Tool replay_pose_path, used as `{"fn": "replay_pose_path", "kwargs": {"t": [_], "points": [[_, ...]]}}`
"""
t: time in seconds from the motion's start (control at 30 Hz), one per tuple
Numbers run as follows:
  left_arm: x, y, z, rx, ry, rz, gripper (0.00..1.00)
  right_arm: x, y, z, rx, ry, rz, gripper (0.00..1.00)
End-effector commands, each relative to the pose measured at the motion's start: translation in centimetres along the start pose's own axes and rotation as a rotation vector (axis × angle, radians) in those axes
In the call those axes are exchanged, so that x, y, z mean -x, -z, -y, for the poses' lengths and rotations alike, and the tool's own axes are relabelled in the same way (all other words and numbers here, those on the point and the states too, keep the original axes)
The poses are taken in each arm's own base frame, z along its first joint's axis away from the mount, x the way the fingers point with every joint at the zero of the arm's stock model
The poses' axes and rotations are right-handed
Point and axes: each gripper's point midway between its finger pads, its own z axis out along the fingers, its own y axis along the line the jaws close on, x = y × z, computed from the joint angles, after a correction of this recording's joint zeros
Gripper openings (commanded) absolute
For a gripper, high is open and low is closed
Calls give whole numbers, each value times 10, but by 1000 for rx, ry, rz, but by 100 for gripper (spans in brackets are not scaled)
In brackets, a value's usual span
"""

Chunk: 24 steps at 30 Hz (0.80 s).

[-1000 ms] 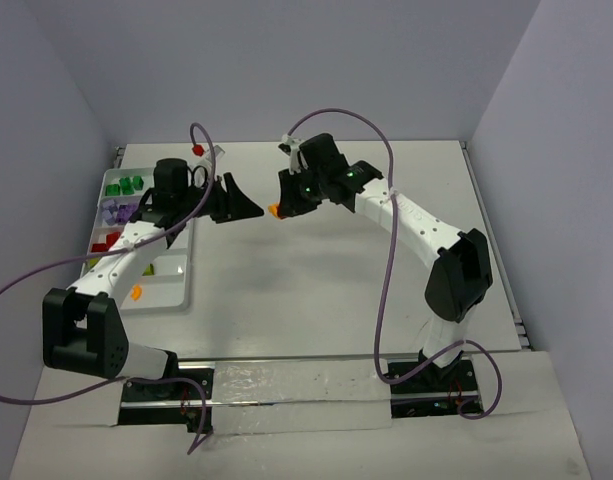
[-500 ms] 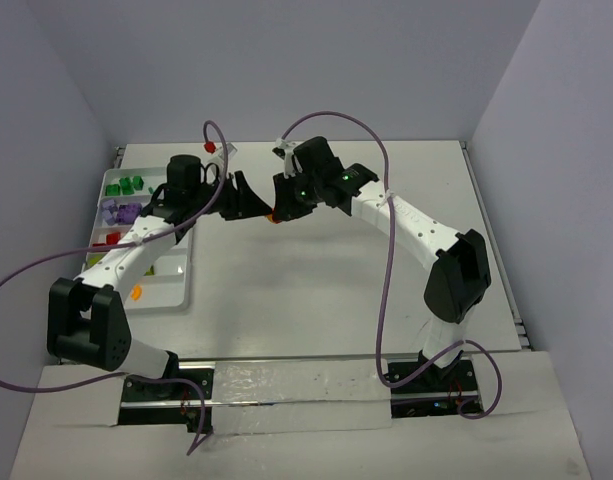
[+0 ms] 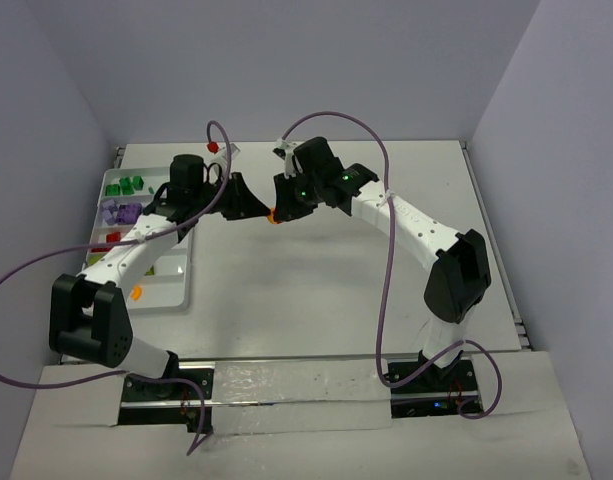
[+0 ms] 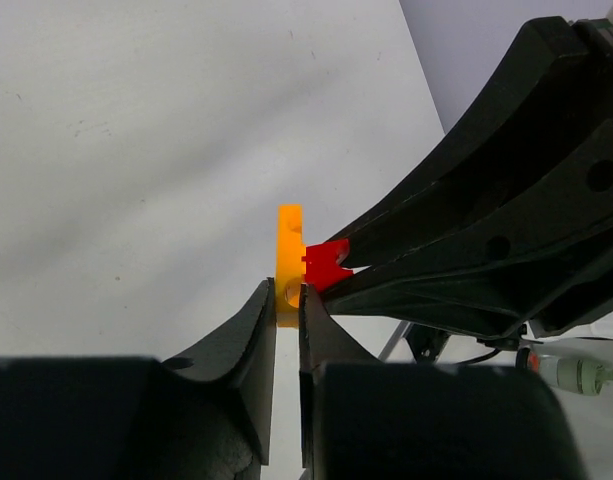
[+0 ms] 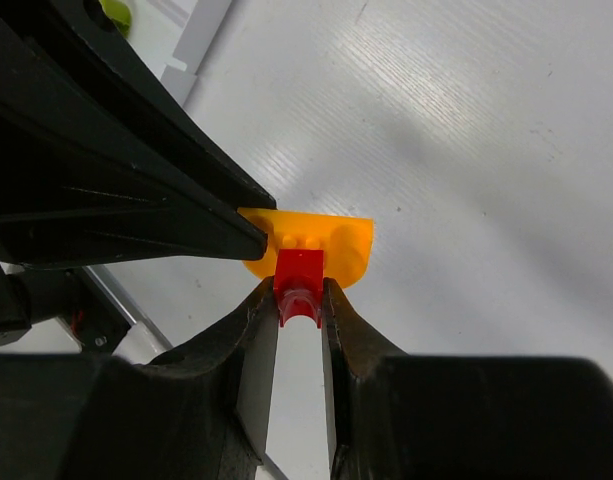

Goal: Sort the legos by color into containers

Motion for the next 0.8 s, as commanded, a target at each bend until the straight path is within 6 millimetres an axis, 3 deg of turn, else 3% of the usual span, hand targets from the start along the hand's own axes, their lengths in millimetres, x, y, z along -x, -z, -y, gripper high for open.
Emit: {"fn": "replay_pose_path", "kwargs": {"t": [0.0, 0.1, 0.23, 0.43, 0.53, 0.63, 0.73, 0.77], "points": [[15, -3, 11, -21, -45, 21, 10, 27, 7, -14, 28, 30, 82, 0], [14, -4, 0, 44, -54, 32, 0, 28, 9, -14, 23, 26, 89, 0], [12, -1, -17, 136, -70, 31, 0, 30, 12, -15, 19, 26, 97, 0], [11, 28, -54, 274, -108, 34, 0, 30, 20, -10, -10, 43, 115, 0], [2, 71, -85, 334, -125, -39, 0, 30, 29, -4, -29, 64, 128, 0], [-24, 107, -99, 272, -249, -190, 0, 24, 31, 0, -26, 100, 115, 0], [-44, 161, -117, 275, -201, -302, 0, 19, 32, 0, -7, 133, 99, 0], [-57, 177, -115, 262, -157, -337, 0, 18, 32, 1, -6, 138, 97, 0]]}}
